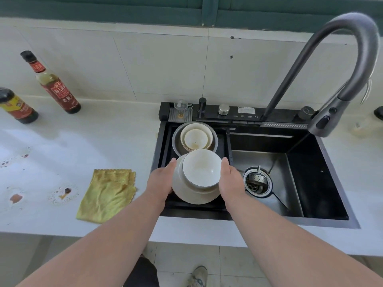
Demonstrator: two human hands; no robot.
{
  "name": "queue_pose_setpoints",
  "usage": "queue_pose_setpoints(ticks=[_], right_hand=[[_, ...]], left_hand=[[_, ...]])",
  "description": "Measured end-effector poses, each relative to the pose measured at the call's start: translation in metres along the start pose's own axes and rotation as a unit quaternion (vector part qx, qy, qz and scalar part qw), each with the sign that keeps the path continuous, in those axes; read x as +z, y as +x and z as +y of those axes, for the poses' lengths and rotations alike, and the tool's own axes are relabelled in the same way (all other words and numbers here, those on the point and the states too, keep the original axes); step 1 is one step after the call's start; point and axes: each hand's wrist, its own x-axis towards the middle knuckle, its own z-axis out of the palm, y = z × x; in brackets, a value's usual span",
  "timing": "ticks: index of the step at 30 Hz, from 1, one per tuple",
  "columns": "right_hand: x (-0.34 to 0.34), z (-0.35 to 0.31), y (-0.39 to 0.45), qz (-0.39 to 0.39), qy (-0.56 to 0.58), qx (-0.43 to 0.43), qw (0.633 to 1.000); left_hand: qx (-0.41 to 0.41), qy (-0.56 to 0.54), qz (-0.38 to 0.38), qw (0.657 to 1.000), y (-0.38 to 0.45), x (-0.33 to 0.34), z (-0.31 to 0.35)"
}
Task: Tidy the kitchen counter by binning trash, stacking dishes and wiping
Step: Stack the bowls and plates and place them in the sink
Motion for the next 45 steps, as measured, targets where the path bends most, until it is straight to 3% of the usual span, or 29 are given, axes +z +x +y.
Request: queue_pose_setpoints(ticks=[15, 22, 26, 34, 37, 45], right_hand=[[-0.016, -0.008, -0.006, 0.015, 0.007, 0.0, 1.0], [-0.012, -0.046, -0.018, 0.065, -0.025, -0.263, 0.962], [-0.004, -0.084, -0.041, 0.033, 0.03, -0.327, 0.944], [0.03, -0.14, -0.121, -0.105, 0.177, -0.271, 0.94], [0.049, -0.151, -0.144, -0.143, 0.189, -0.223, 0.946], [0.107, -0.165, -0.187, -0.215, 0.181, -0.211, 0.936]], left_hand=[[0.031, 0.014, 0.031, 0.999, 0.004, -0.002, -0.005], [0.121, 0.003, 0.099, 0.988, -0.017, 0.003, 0.005], [0.142, -0.038, 0.101, 0.984, -0.029, -0.018, 0.021], [0.154, -0.167, 0.166, 0.96, -0.084, -0.112, 0.04], [0.154, -0.203, 0.179, 0.95, -0.105, -0.151, 0.037], [0.152, -0.25, 0.244, 0.924, -0.136, -0.245, 0.017]])
